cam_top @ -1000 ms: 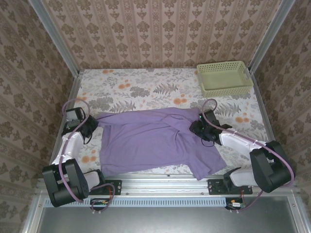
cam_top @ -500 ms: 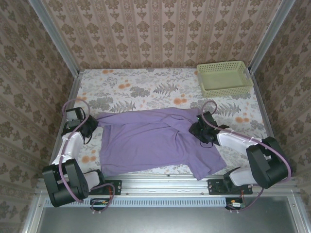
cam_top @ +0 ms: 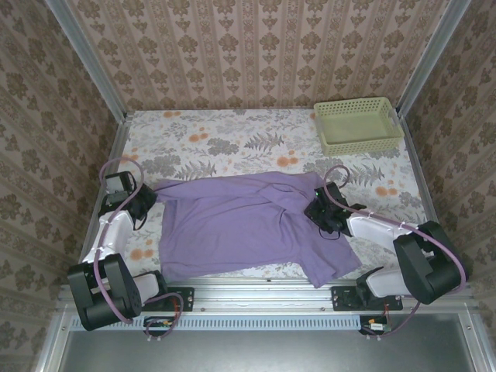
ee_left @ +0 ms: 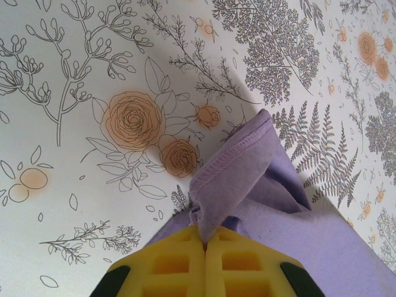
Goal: Fold the inside-out t-shirt
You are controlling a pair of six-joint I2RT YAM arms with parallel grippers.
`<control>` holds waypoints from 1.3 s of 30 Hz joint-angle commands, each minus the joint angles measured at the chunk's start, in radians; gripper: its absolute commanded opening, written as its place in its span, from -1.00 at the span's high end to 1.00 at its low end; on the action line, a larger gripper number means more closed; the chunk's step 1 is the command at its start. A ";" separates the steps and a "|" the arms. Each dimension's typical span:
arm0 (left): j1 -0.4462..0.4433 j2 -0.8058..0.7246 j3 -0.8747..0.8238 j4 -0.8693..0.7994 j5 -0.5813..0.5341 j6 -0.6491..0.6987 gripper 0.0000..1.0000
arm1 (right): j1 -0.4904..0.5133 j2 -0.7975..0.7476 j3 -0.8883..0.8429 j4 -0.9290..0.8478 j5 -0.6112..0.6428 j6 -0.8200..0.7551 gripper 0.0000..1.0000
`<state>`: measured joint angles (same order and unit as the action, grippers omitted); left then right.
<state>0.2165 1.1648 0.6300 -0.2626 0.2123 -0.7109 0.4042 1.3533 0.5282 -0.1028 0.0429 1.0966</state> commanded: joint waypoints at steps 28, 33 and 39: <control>-0.009 0.125 0.281 -0.076 0.001 0.044 1.00 | -0.035 -0.020 0.608 -0.113 0.318 -0.736 1.00; -0.012 0.181 0.412 -0.098 0.058 0.058 1.00 | -0.062 0.087 0.886 -0.104 0.311 -0.865 1.00; -0.007 0.069 0.535 -0.173 0.128 0.123 1.00 | -0.067 -0.005 1.051 -0.087 0.313 -0.984 1.00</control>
<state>0.2092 1.3109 1.0863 -0.3885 0.2764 -0.6495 0.3428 1.4212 1.5028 -0.2070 0.3202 0.2283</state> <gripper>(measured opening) 0.042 0.065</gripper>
